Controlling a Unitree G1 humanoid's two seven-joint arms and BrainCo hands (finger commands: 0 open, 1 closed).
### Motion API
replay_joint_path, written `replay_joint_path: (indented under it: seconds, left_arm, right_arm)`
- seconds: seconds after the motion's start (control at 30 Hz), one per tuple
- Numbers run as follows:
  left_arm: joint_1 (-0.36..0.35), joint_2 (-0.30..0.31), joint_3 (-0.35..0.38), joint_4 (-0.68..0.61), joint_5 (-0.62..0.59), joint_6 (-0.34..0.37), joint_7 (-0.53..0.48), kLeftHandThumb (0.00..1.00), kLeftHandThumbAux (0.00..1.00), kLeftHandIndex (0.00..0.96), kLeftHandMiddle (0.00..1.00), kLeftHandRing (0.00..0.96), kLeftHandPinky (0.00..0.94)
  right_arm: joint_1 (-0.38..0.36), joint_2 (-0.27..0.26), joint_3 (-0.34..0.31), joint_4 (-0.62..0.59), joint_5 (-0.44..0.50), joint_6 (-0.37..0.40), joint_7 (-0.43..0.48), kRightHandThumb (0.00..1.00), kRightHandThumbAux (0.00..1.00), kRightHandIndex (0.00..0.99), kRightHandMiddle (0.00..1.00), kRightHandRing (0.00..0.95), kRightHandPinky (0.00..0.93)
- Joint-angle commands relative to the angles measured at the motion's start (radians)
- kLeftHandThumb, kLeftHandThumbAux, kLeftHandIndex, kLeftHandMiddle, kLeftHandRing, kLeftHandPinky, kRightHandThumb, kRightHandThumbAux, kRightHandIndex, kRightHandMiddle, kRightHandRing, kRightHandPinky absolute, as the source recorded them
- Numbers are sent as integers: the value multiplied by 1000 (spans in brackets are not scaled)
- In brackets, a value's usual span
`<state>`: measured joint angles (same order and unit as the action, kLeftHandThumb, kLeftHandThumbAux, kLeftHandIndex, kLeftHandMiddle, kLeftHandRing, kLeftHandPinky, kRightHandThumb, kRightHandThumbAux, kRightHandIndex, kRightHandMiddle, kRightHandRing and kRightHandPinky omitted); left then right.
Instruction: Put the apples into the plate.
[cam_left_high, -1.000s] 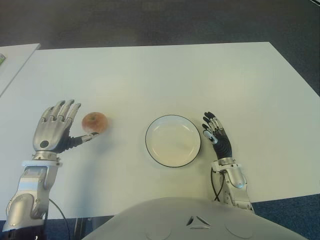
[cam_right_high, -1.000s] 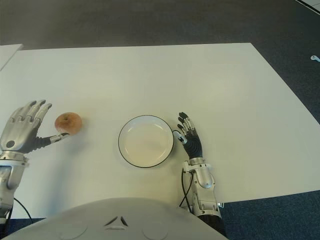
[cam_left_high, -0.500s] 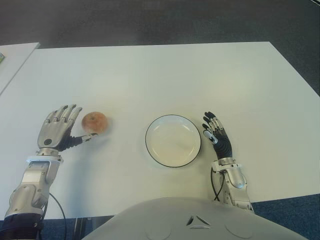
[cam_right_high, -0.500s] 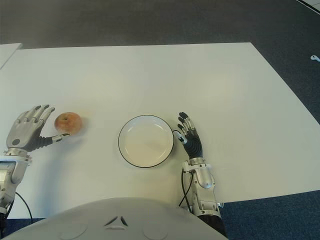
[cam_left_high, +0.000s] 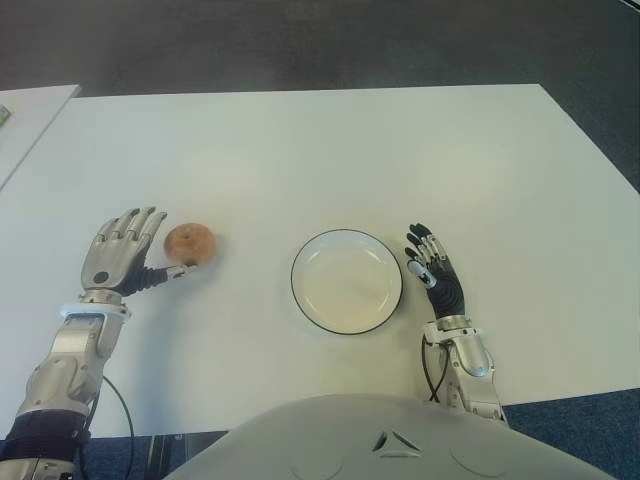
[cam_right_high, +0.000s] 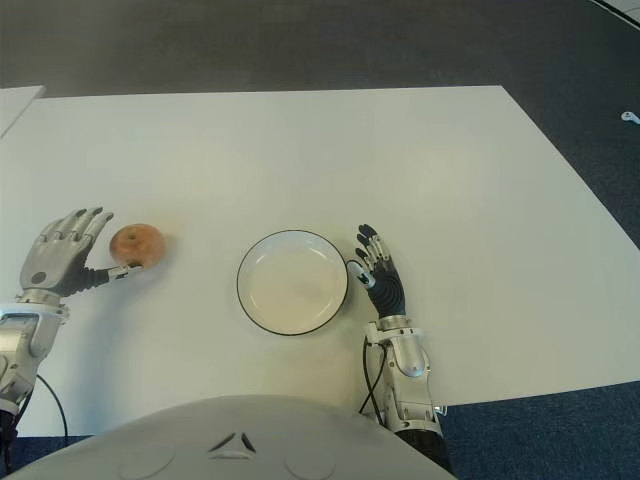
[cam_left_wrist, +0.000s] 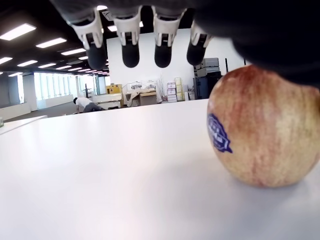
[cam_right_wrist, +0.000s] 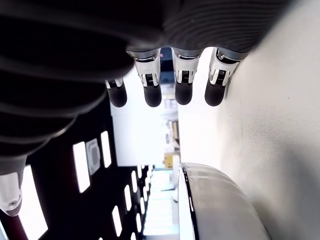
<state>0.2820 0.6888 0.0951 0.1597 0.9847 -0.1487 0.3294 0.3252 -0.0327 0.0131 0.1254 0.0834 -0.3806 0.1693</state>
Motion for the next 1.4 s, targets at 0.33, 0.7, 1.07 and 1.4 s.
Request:
replay_joint_path:
  seconds: [0.33,0.7,1.07,1.4]
  left_arm:
    - [-54,22,-70,71,-30,2,60,360,217,0,0,0,0]
    - [-74,28,-95,84,-49,2,79,357,213,0,0,0,0]
    - [-80,32,-101,85,-73,-8,86,350,207,0,0,0,0]
    - [-92,32,-117,98,-75,-14,107,353,190,0,0,0,0]
  right_arm:
    - [16,5,-7,71,5,13,-2,216,486,0,0,0,0]
    - [11,1,-4,84,-22,0,-22,211,489,0,0,0,1]
    - [0,0,-3,107,-20,-13,-18,199,488,0,0,0,0]
    - [-5,-3,-1,114,-25,-8,-19,207,500,0,0,0,0]
